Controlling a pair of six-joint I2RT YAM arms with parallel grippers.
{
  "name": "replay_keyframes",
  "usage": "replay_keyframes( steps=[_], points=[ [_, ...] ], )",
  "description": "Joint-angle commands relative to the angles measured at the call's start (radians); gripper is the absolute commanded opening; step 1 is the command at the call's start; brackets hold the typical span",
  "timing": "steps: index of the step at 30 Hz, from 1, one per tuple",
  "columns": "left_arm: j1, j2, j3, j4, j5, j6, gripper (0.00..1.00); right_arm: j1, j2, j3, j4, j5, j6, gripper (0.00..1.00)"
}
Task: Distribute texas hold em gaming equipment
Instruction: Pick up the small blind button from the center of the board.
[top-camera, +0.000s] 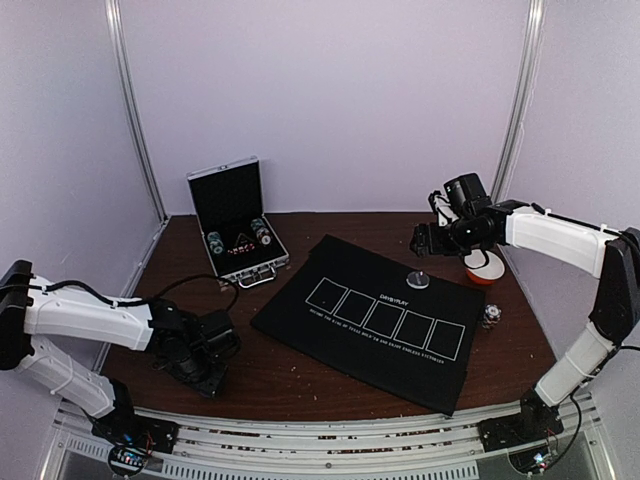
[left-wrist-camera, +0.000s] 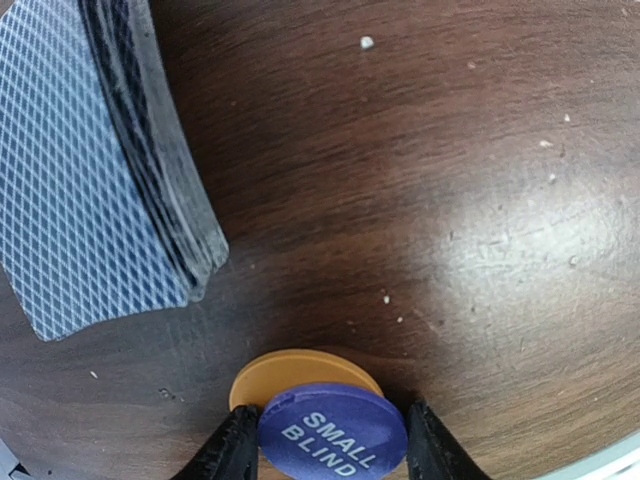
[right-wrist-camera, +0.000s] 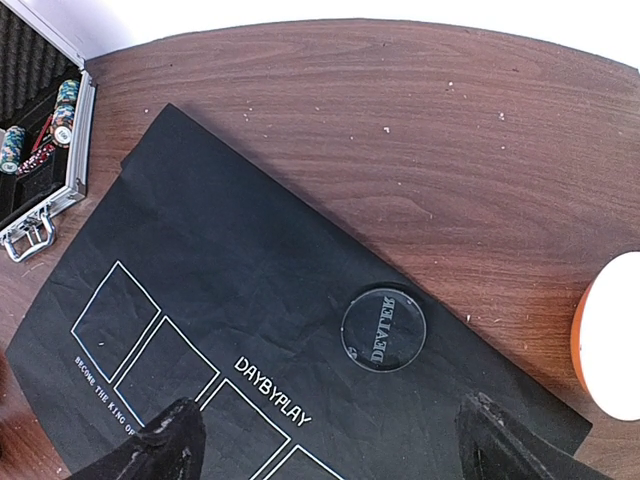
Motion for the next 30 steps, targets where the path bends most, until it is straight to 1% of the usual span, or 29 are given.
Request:
replay_keyframes(
  steps=[1, 6, 9, 11, 18, 26, 30],
  points=[
    [-0.012, 0.020, -0.011, 0.070, 0.079, 0.014, 0.43, 0.005, -0.026, -0.011, -0.015, 0.009, -0.008, 0.89],
    [-0.012, 0.002, 0.003, 0.065, 0.083, 0.026, 0.38, 0.006, -0.024, -0.008, -0.017, 0.005, -0.005, 0.89],
    [-0.012, -0.002, 0.017, 0.057, 0.082, 0.035, 0.37, 0.006, -0.027, -0.006, -0.017, 0.003, -0.004, 0.89],
    [-0.012, -0.008, 0.023, 0.056, 0.082, 0.043, 0.35, 0.005, -0.032, -0.006, -0.018, 0.003, -0.003, 0.89],
    [-0.013, -0.012, 0.067, 0.048, 0.074, 0.068, 0.34, 0.006, -0.044, -0.004, -0.024, -0.011, 0.005, 0.89],
    [-0.013, -0.015, 0.107, 0.056, 0.042, 0.147, 0.35, 0.020, -0.046, 0.001, -0.026, -0.026, 0.015, 0.89],
    [-0.015, 0.019, 0.194, 0.061, -0.023, 0.210, 0.35, 0.052, -0.035, 0.001, -0.008, -0.097, 0.053, 0.88]
  ],
)
